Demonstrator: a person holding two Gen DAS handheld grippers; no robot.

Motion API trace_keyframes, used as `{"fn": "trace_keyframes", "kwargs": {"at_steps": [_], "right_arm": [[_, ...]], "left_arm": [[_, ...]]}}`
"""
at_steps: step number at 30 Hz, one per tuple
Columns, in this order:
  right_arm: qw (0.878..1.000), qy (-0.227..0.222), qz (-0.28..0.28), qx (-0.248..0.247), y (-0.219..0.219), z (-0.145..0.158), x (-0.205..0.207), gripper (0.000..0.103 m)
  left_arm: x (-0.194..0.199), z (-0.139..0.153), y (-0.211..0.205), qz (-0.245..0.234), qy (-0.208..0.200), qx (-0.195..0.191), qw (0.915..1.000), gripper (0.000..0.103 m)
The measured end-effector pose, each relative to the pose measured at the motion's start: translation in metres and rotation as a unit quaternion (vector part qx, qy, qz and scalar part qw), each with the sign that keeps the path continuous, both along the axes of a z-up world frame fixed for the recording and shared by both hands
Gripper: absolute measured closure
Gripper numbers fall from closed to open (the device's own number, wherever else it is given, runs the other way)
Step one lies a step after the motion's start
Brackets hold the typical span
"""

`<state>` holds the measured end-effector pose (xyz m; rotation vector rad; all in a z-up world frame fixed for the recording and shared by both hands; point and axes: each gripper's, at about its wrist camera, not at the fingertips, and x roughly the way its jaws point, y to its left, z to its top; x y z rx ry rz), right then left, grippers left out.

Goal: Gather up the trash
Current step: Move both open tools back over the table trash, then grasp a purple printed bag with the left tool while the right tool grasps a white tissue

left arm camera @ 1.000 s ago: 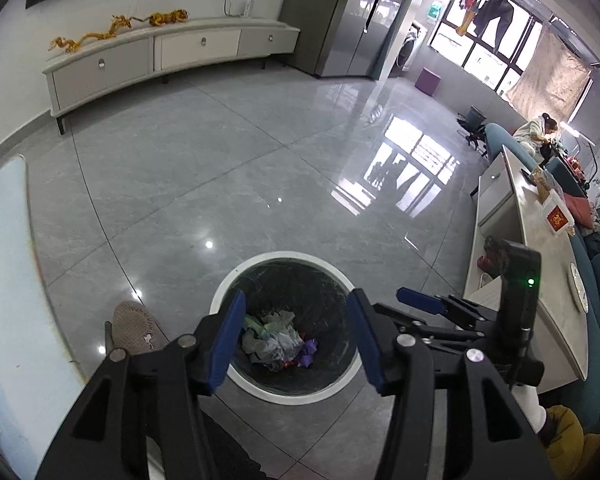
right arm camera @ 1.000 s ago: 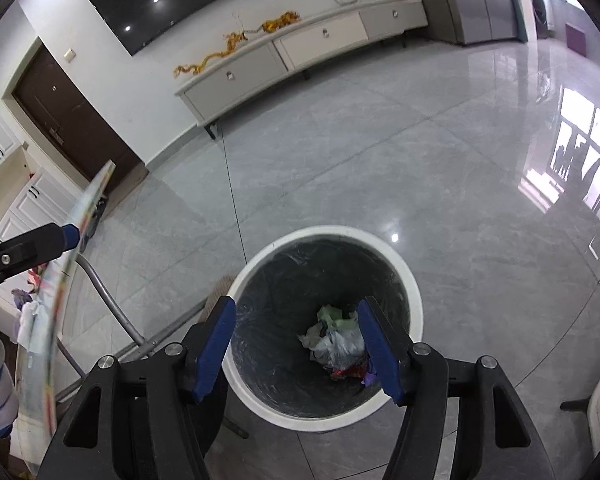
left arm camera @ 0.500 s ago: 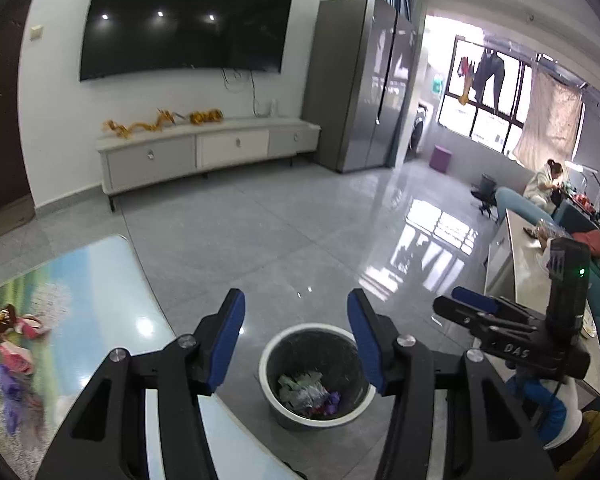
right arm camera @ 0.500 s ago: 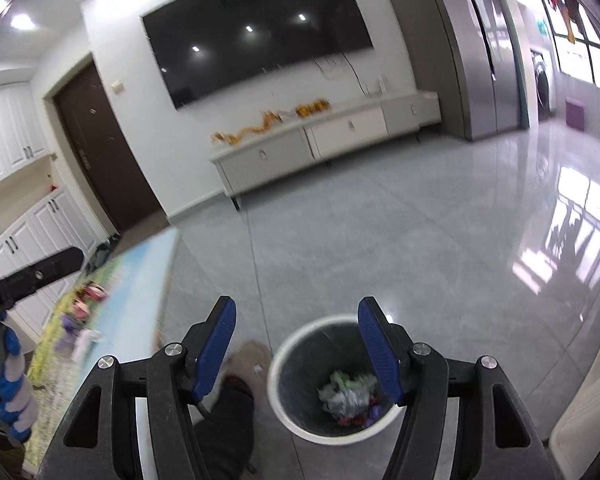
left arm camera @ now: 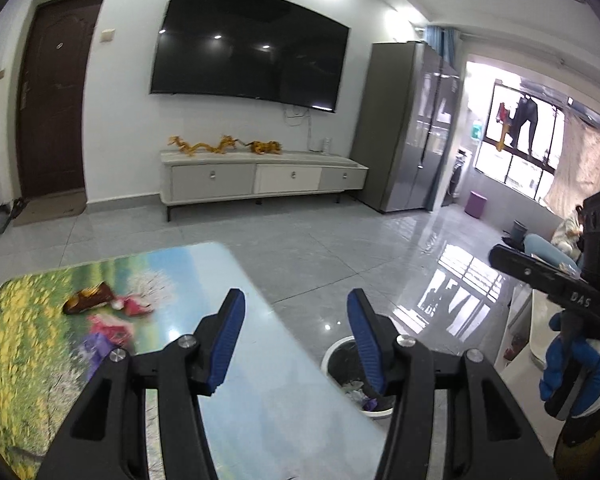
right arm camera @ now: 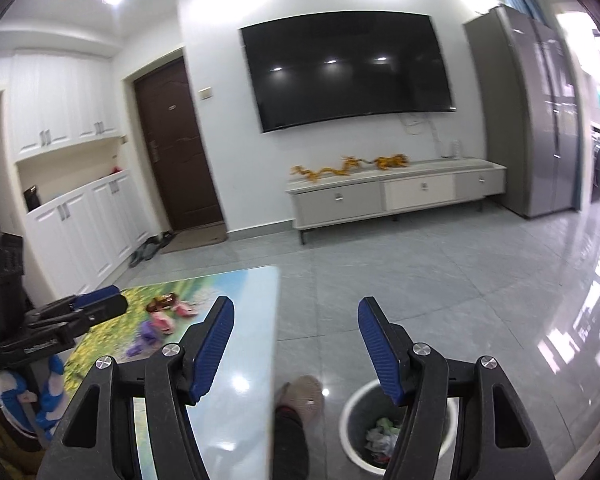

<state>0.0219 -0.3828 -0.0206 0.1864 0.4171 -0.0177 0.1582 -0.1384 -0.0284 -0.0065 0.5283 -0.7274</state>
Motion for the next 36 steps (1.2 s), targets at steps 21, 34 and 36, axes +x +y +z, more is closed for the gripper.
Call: {"fn": "trace_keyframes", "kwargs": {"at_steps": [21, 34, 36], "right_arm": [[0.951, 0.214, 0.221, 0.000, 0.154, -0.129, 0.184, 0.041], [0.919, 0.281, 0.275, -0.022, 0.197, -0.186, 0.231, 0.058], [0.919, 0.280, 0.277, -0.028, 0.200, -0.188, 0.233, 0.063]], "left_arm": [[0.160, -0.145, 0.129, 0.144, 0.129, 0.089, 0.9771, 0.047], [0.188, -0.175, 0.133, 0.121, 0.166, 0.085, 0.9750, 0.056], [0.187, -0.177, 0.135, 0.121, 0.165, 0.082, 0.9754, 0.059]]}}
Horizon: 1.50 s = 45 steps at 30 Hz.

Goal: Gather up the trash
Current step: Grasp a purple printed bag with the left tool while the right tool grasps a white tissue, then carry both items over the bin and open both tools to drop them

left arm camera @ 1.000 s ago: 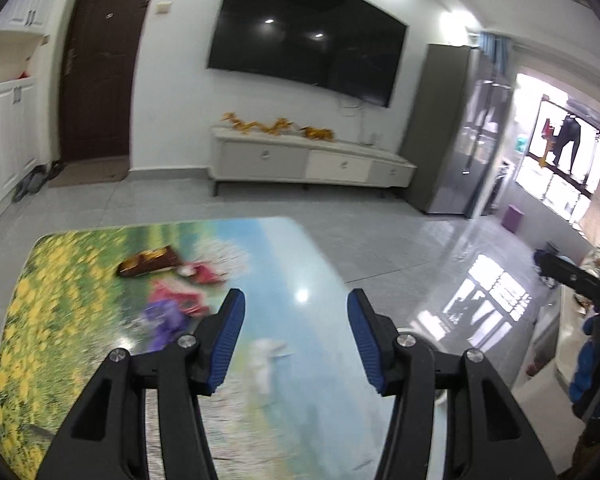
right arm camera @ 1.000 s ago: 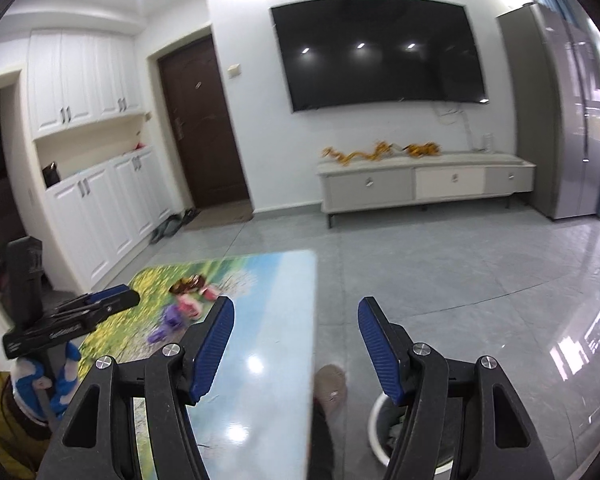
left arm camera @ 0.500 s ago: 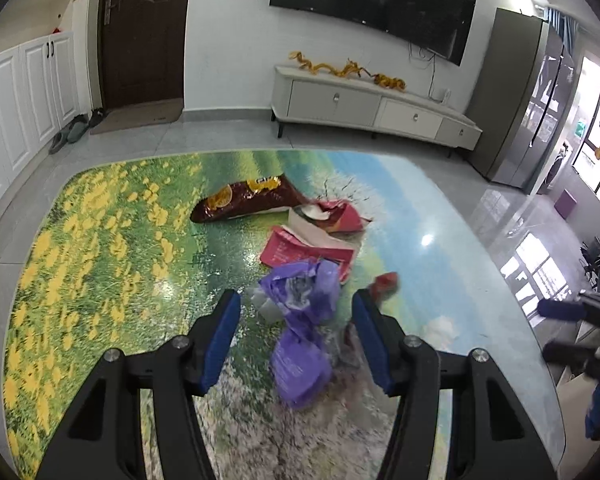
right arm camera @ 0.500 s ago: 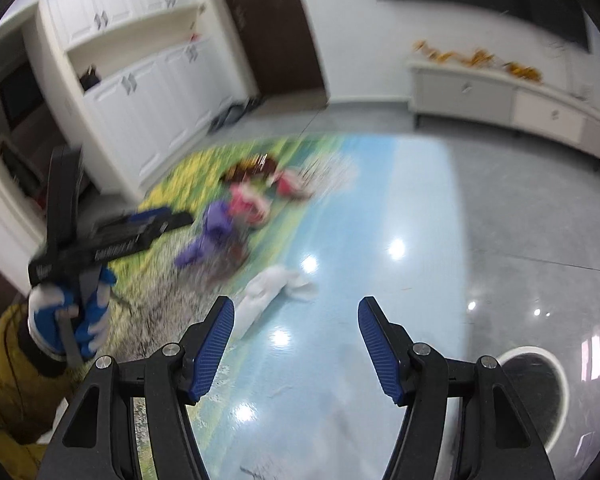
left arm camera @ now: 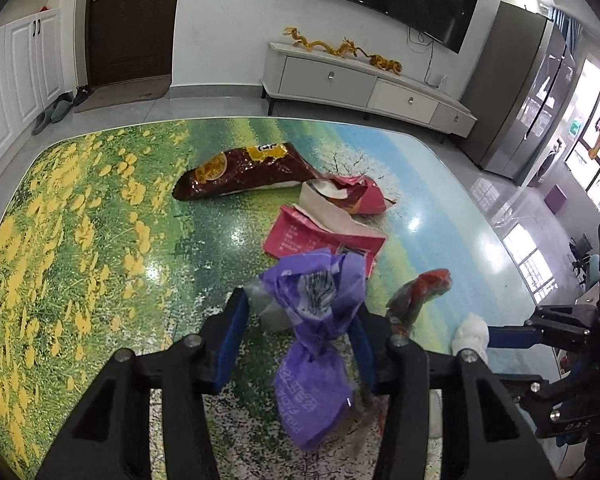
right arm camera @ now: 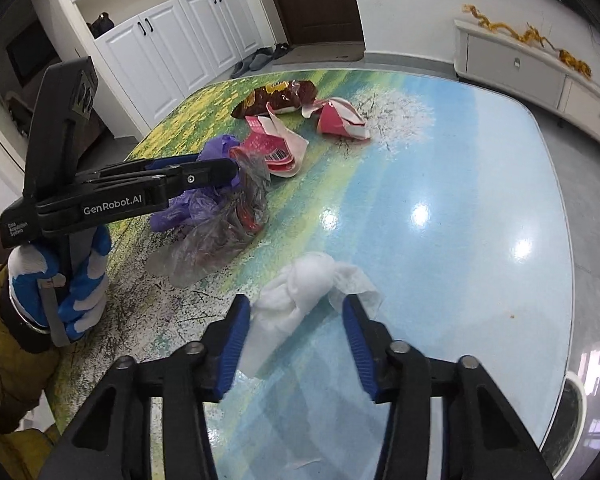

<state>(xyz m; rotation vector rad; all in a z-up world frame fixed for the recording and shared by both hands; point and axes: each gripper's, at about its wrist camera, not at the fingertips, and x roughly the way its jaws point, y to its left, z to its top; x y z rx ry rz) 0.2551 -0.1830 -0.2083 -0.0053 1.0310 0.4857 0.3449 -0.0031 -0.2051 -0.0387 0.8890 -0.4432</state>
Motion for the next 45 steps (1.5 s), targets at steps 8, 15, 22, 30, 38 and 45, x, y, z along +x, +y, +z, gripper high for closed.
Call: {"fn": "trace_keyframes", "kwargs": {"at_steps": [8, 15, 22, 30, 38, 45], "right_arm": [[1.000, -0.004, 0.008, -0.002, -0.002, 0.001, -0.010, 0.086], [0.999, -0.030, 0.012, 0.011, -0.008, 0.026, -0.035, 0.087], [0.997, -0.068, 0.004, 0.024, -0.020, 0.058, -0.070, 0.087], [0.994, -0.105, -0.020, 0.028, -0.042, 0.083, -0.113, 0.087], [0.988, -0.137, -0.059, 0.027, -0.073, 0.105, -0.148, 0.087], [0.982, -0.156, -0.097, 0.042, -0.101, 0.112, -0.170, 0.087]], "left_arm": [[-0.026, 0.013, 0.019, 0.016, -0.012, -0.013, 0.9997, 0.064], [-0.067, 0.039, 0.044, 0.029, -0.034, -0.016, 0.9989, 0.064], [-0.108, 0.063, 0.069, 0.048, -0.055, -0.025, 0.9970, 0.064], [-0.146, 0.081, 0.074, 0.052, -0.080, -0.050, 0.9942, 0.064], [-0.164, 0.088, 0.058, 0.033, -0.085, -0.075, 0.9930, 0.064], [-0.174, 0.097, 0.044, 0.015, -0.091, -0.081, 0.9924, 0.064]]}}
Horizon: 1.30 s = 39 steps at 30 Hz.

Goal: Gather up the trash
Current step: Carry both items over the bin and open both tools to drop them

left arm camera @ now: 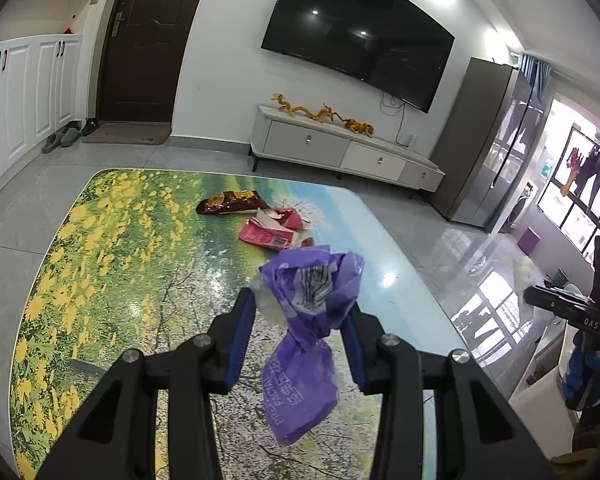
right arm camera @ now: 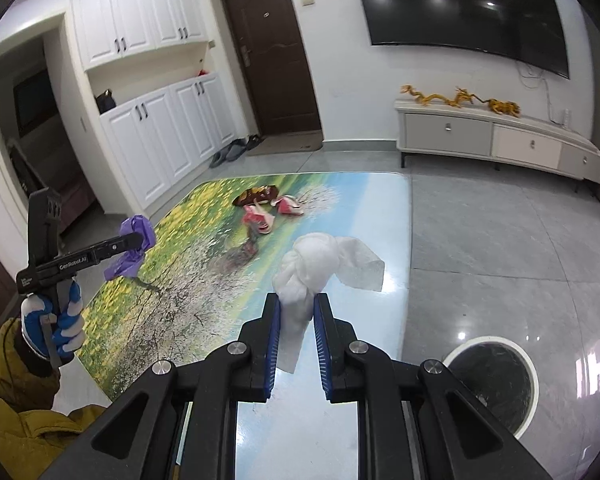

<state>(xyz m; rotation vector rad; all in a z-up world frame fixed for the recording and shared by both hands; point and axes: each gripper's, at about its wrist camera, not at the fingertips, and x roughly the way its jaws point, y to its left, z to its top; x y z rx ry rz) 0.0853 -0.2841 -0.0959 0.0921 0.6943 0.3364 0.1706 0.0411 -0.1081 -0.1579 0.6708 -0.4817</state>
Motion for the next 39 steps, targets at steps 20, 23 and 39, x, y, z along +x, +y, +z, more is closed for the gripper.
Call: {"fn": "trace_keyframes", "kwargs": {"at_steps": [20, 23, 39], "right_arm": [[0.998, -0.024, -0.036, 0.036, -0.042, -0.004, -0.021, 0.087], [0.998, -0.030, -0.041, 0.042, -0.047, -0.005, -0.026, 0.087], [0.991, -0.055, -0.102, 0.066, -0.100, -0.003, -0.060, 0.087]], "left_arm": [[-0.008, 0.009, -0.034, -0.028, 0.007, 0.001, 0.9996, 0.064], [-0.009, 0.014, -0.042, -0.036, 0.006, -0.003, 0.9993, 0.064], [-0.014, 0.041, -0.133, -0.133, 0.001, -0.007, 0.9910, 0.064]]}}
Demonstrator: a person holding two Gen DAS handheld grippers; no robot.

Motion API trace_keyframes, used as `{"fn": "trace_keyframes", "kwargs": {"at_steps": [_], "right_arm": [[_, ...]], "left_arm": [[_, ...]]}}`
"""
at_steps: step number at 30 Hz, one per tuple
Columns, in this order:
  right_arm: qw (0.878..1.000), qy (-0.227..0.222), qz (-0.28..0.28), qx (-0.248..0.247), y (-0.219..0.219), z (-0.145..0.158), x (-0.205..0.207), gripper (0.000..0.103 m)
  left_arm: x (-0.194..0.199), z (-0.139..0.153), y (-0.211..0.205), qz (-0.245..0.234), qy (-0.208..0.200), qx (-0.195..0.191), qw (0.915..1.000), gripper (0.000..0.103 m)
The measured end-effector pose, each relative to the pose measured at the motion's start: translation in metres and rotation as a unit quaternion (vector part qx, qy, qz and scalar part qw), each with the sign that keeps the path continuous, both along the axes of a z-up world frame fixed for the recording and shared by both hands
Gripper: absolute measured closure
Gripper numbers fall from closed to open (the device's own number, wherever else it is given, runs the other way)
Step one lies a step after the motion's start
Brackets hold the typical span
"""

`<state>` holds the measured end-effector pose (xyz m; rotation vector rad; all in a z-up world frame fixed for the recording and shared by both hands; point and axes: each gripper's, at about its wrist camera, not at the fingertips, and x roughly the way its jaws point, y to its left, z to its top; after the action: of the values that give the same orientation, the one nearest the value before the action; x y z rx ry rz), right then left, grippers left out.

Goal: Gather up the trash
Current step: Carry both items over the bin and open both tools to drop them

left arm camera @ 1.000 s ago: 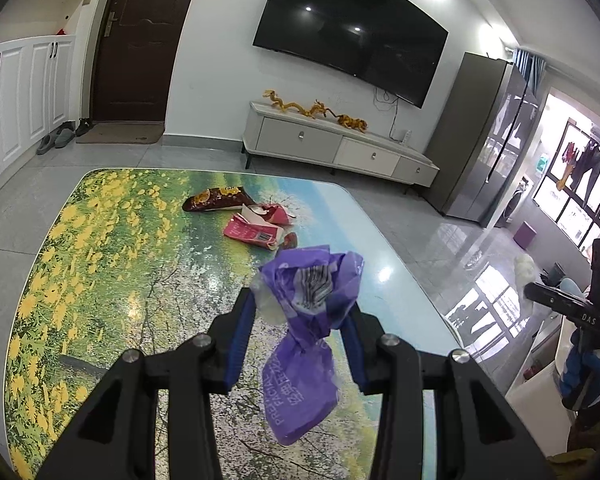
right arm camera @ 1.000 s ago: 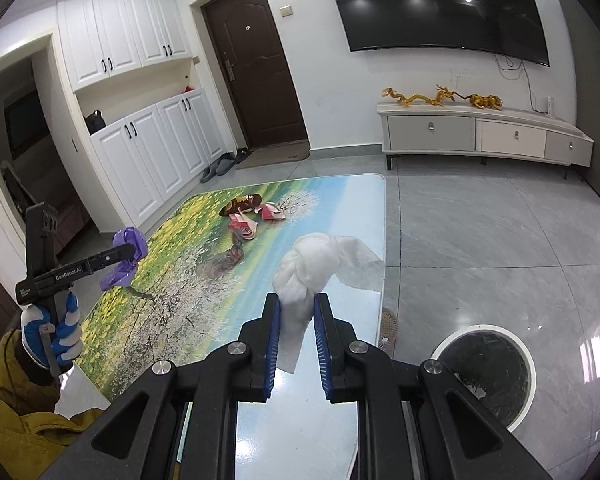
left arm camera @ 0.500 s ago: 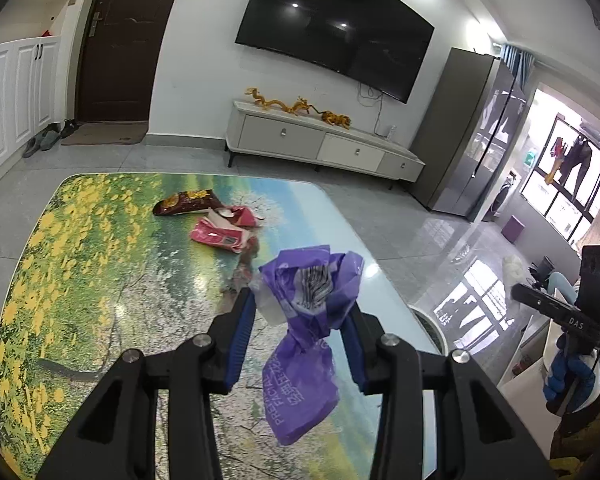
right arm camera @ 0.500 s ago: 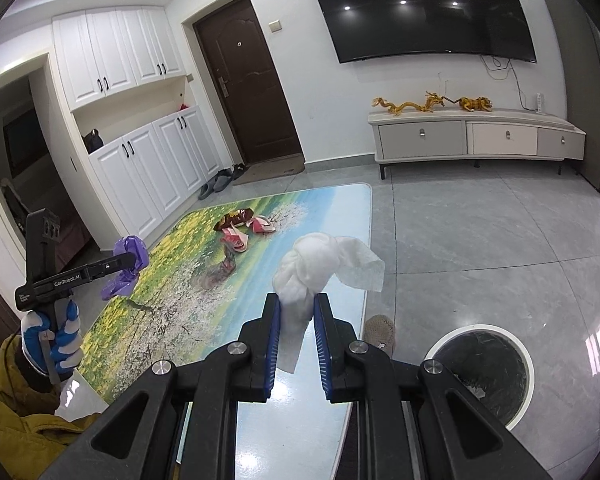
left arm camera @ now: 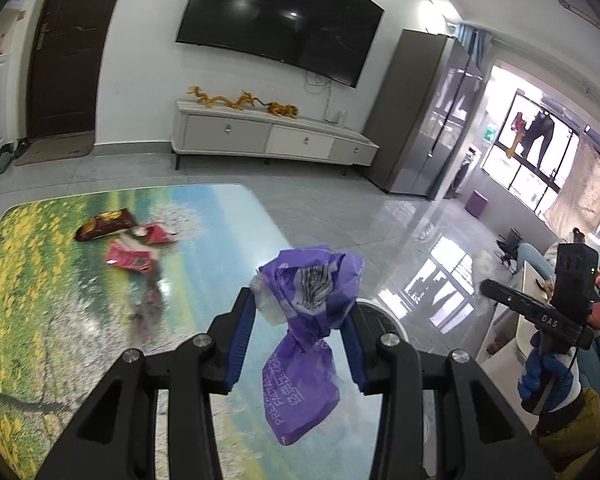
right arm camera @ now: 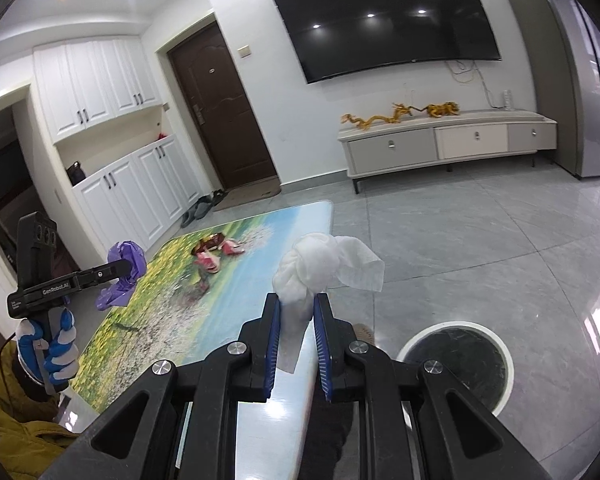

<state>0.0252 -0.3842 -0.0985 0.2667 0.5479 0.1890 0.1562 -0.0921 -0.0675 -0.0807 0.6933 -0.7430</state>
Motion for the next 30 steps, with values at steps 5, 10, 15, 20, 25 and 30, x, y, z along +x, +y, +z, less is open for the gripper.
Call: {"fn": "trace_keyframes", "kwargs": {"at_steps": [5, 10, 15, 20, 25, 30], "right_arm": [[0.999, 0.002, -0.027, 0.018, -0.028, -0.009, -0.006, 0.087], [0.998, 0.016, -0.057, 0.036, -0.063, -0.029, -0.006, 0.087], [0.993, 0.053, -0.091, 0.062, -0.105, -0.066, 0.002, 0.087], [0.984, 0.110, -0.112, 0.082, -0.140, -0.109, 0.014, 0.087], [0.977, 0.157, -0.117, 0.085, -0.158, -0.141, 0.031, 0.087], [0.971, 0.188, -0.116, 0.087, -0.166, -0.163, 0.053, 0.087]], "left_arm": [[0.008, 0.001, -0.061, -0.050, 0.007, 0.021, 0.9985, 0.064], [0.021, -0.007, -0.143, -0.105, 0.015, 0.057, 0.9928, 0.064], [0.042, -0.035, -0.219, -0.142, 0.047, 0.092, 0.9845, 0.064], [0.062, -0.073, -0.288, -0.163, 0.077, 0.129, 0.9751, 0.063], [0.073, -0.107, -0.331, -0.172, 0.097, 0.155, 0.9681, 0.061], [0.082, -0.132, -0.355, -0.171, 0.115, 0.165, 0.9646, 0.060]]}}
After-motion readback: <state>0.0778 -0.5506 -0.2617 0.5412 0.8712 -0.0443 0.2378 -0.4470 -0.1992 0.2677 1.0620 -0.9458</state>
